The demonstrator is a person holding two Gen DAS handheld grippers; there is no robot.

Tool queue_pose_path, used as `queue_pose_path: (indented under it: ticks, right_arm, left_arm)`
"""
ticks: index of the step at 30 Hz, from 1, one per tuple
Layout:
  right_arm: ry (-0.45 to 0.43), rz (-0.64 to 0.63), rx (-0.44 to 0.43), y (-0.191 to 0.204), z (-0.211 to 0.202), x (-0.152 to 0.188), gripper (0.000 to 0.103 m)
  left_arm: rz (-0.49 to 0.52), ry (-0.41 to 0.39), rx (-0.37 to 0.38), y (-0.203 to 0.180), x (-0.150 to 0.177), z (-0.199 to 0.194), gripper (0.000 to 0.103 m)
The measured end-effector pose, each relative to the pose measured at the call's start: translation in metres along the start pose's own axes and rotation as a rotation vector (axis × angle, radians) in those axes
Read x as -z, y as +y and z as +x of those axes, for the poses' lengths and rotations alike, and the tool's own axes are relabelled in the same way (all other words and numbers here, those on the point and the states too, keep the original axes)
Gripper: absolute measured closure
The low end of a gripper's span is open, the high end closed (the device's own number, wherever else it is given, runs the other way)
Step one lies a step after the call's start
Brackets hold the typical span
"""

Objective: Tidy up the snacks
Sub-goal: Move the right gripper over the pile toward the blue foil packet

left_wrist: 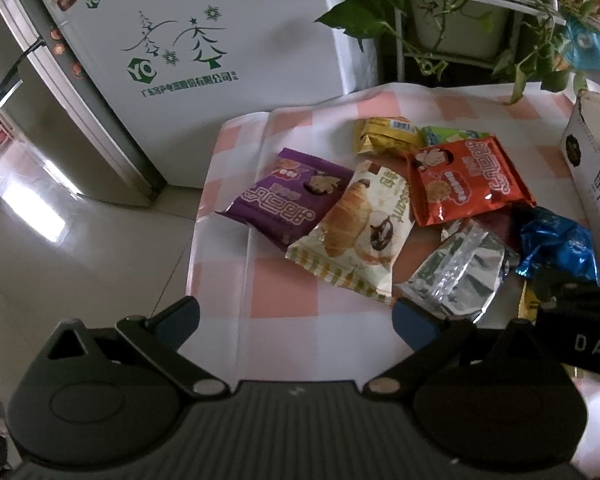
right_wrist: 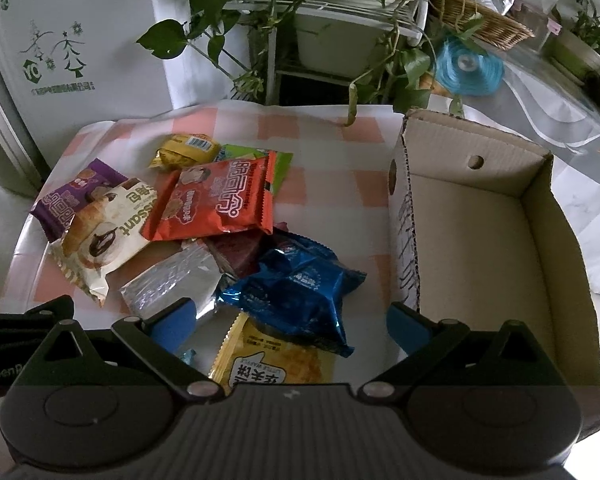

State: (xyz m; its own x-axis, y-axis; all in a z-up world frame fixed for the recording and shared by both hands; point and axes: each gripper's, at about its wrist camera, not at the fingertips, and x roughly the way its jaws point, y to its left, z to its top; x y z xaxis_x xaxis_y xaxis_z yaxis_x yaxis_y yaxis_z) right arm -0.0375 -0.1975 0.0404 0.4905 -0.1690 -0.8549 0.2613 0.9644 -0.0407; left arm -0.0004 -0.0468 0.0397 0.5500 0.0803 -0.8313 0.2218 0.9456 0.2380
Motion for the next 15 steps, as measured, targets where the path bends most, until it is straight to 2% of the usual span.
queue_pose_path:
  ticks: [15]
  right_arm:
    - [0.01, -0.03, -0.02, -0.0024, 0.0018, 0.0047, 0.0]
  left_arm:
    - [0.036, -0.004, -0.009, -0.0051, 0.007, 0.0003, 0.002]
